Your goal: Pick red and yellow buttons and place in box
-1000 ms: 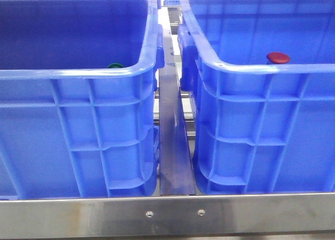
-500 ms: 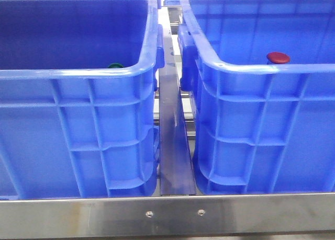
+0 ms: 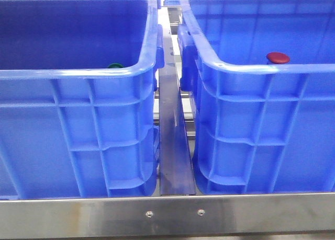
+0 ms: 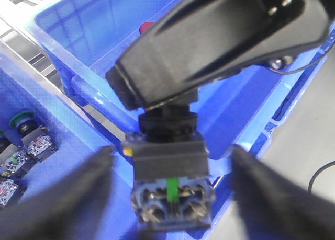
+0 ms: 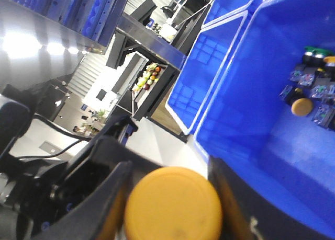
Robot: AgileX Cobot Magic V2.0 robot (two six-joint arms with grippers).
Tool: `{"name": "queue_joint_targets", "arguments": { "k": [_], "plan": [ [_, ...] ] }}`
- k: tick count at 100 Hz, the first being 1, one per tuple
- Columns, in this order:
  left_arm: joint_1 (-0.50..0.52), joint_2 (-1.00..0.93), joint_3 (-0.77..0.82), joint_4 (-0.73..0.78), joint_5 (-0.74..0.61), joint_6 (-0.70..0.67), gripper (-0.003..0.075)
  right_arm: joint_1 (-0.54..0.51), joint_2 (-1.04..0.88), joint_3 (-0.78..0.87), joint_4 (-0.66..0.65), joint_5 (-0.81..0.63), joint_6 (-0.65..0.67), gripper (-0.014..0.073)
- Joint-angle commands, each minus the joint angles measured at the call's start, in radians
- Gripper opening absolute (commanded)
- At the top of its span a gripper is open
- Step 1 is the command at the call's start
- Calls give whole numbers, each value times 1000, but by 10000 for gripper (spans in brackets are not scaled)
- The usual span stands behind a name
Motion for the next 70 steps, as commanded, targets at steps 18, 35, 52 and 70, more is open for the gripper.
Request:
{"name": "queue_joint_targets", "arguments": {
  "k": [18,35,52,70],
  "plan": [
    [24,-52,-17,153,-34,-163,578,-108,-24,-31,73,33,-54,199],
    [155,-105,46,141,-41,-179,578,-235,-29,-31,67,69,-57,199],
    [342,-153,136,130,-52,-180,578,-328,-29,-31,49,119,-57,199],
    [553,-237,242,107,-92,-180,575,-415,-37,-31,21,114,-79,199]
  ]
}}
